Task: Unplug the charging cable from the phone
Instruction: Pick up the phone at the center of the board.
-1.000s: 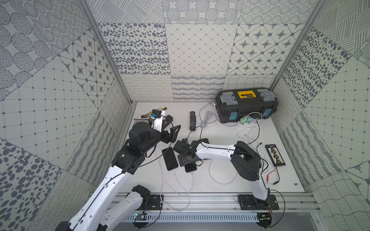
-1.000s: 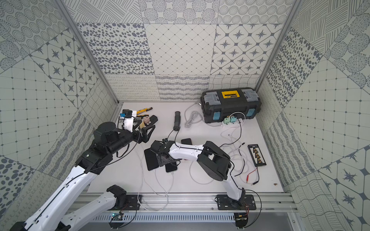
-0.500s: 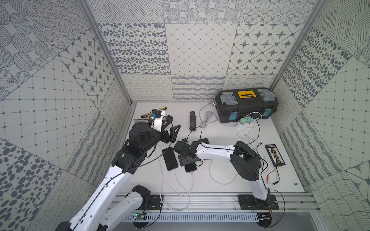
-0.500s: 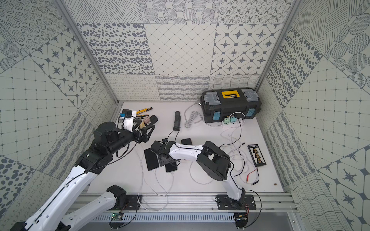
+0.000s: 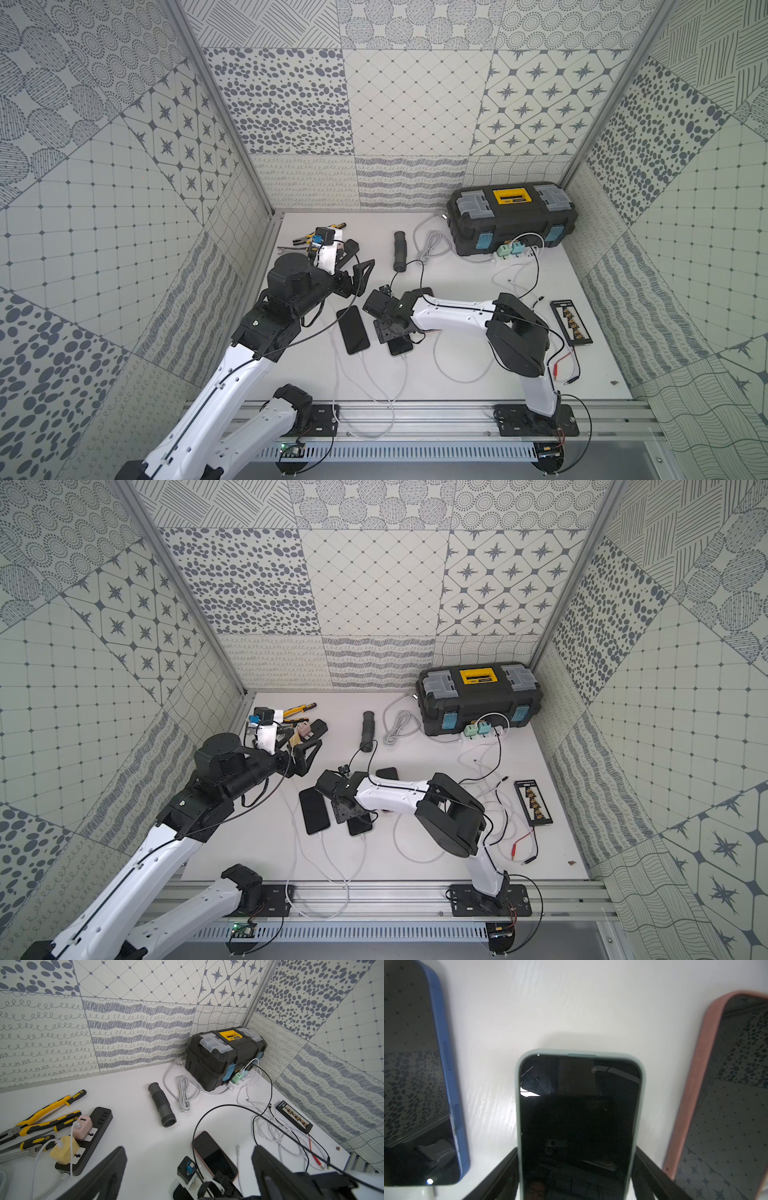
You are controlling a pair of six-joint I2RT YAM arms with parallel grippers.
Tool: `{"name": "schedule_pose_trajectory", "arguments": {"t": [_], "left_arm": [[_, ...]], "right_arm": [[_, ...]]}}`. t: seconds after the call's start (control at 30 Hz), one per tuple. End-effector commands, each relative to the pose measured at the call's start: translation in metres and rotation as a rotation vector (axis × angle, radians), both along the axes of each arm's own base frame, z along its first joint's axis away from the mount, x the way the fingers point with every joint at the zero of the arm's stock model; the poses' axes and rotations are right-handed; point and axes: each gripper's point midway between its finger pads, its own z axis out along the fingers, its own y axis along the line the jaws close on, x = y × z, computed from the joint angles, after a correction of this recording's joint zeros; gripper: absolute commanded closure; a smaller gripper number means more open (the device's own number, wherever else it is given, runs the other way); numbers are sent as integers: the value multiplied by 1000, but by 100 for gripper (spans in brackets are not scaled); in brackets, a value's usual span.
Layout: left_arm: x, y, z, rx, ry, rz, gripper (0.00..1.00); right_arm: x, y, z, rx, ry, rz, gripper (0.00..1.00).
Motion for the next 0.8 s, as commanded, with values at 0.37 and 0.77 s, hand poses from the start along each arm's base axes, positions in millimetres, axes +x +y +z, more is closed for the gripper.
{"name": "schedule_pose_trajectory", "arguments": {"t": [0.37,0.77], "left_arm": [[-4,-18,18,-57,-53,-110,2],[-20,-49,31,-120,-76,-318,2]], "right_arm": [[32,-9,120,316,-140,133,37],[24,-13,203,875,-112,380,39]]}}
